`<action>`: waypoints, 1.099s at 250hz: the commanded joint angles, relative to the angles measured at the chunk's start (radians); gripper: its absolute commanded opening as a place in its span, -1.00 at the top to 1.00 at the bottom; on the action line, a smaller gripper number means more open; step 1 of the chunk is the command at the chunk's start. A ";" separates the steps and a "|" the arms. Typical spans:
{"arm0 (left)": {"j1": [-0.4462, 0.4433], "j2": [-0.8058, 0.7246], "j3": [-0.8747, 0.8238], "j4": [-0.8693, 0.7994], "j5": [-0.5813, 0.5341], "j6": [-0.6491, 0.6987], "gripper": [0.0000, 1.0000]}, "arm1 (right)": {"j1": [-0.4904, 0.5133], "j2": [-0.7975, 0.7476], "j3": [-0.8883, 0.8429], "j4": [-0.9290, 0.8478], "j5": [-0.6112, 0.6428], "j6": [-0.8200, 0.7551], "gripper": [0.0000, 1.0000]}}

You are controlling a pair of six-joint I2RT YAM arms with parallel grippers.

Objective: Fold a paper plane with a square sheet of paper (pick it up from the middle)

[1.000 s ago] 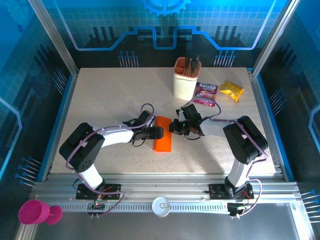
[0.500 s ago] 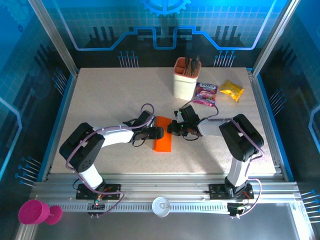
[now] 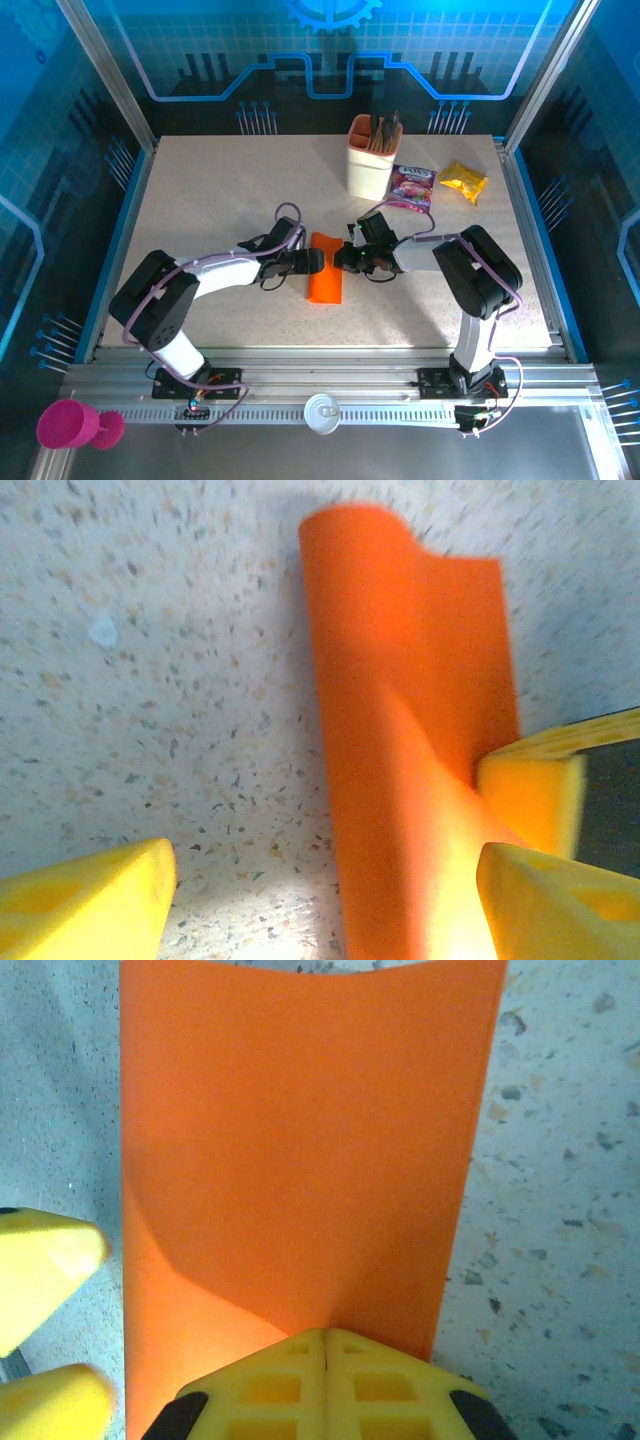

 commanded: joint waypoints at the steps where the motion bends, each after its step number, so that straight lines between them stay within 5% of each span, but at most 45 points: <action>1: 0.003 -0.081 -0.001 0.000 0.063 0.024 -0.61 | 0.012 0.037 -0.024 0.000 0.002 0.003 0.92; 34: 0.002 -0.099 0.009 0.029 0.156 0.024 -0.51 | 0.012 0.040 -0.024 0.001 0.002 0.003 0.92; 80: 0.001 -0.066 0.000 0.103 0.269 0.004 0.07 | 0.012 0.045 -0.024 -0.003 0.004 0.005 0.92; 122: 0.002 -0.027 -0.001 0.143 0.312 -0.002 0.33 | 0.012 0.046 -0.025 -0.003 0.005 0.002 0.92; 275: 0.002 0.083 -0.018 0.134 0.222 0.068 0.60 | 0.011 0.051 -0.039 0.012 -0.004 0.000 0.96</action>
